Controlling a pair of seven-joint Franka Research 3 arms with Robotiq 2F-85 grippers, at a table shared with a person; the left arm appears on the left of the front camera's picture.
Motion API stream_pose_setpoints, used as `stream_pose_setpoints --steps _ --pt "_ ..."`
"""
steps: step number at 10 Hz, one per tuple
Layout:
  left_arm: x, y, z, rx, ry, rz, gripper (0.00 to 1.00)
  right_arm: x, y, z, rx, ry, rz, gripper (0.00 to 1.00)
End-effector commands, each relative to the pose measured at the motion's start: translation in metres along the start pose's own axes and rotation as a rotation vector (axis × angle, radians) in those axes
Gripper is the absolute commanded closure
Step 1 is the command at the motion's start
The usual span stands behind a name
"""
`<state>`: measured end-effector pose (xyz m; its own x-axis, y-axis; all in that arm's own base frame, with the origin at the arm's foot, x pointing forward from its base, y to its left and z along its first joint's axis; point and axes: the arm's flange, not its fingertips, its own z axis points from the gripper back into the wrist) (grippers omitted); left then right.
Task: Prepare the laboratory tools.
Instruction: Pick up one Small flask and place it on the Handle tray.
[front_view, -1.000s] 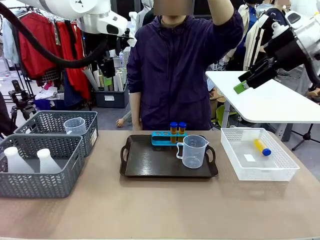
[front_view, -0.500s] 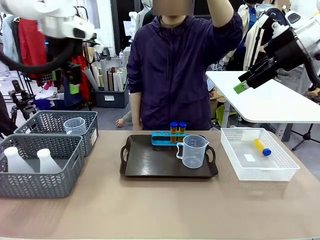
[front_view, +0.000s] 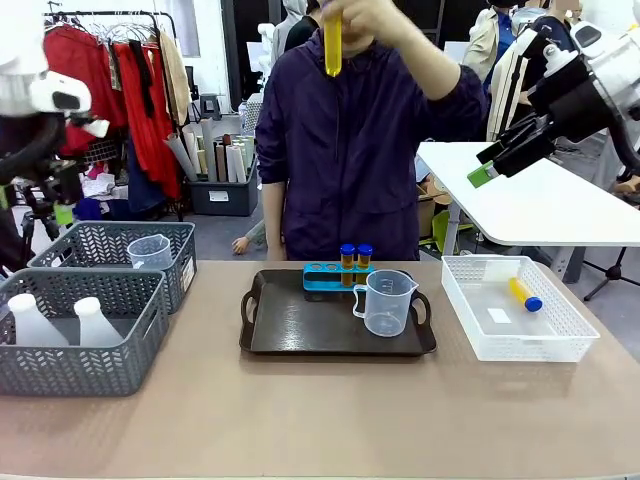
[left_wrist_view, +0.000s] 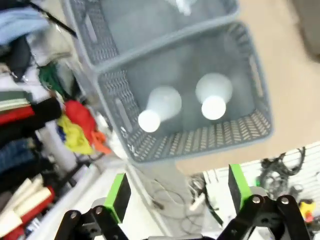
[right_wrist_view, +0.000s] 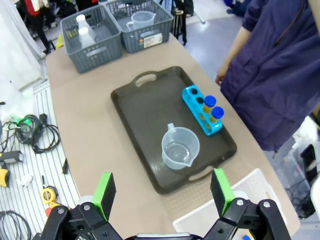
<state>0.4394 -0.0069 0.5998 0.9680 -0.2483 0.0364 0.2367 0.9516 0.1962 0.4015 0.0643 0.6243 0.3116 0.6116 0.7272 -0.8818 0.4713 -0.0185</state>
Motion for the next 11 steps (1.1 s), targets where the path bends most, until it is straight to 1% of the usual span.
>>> stream_pose_setpoints --steps 1,2,3,4,5,6,7,11 --pt "-0.024 0.005 -0.033 -0.076 0.007 0.128 0.0 0.001 0.0 0.0 0.002 -0.009 0.003 0.0" --pt "-0.035 0.012 -0.054 -0.109 0.006 0.177 0.0 0.001 0.0 0.0 0.002 -0.009 0.003 0.0" --pt "-0.043 0.018 -0.07 -0.093 0.014 0.212 0.0 0.001 0.0 0.0 0.002 -0.009 0.003 0.0" --pt "-0.048 0.025 -0.082 -0.091 0.005 0.233 0.0 0.001 0.0 0.0 0.002 -0.009 0.003 0.0" --pt "-0.045 0.025 -0.087 -0.094 -0.016 0.222 0.0 0.001 0.0 0.0 0.002 -0.009 0.003 0.0" --pt "-0.027 0.01 -0.083 -0.037 -0.032 0.142 0.0 0.001 0.0 0.0 0.002 -0.009 0.003 0.0" --pt "-0.044 0.029 -0.086 -0.095 0.029 0.208 0.0 0.001 0.0 0.0 0.002 -0.009 0.003 0.0" --pt "-0.044 0.029 -0.086 -0.095 0.029 0.208 0.0 0.001 0.0 0.0 0.002 -0.009 0.003 0.0"
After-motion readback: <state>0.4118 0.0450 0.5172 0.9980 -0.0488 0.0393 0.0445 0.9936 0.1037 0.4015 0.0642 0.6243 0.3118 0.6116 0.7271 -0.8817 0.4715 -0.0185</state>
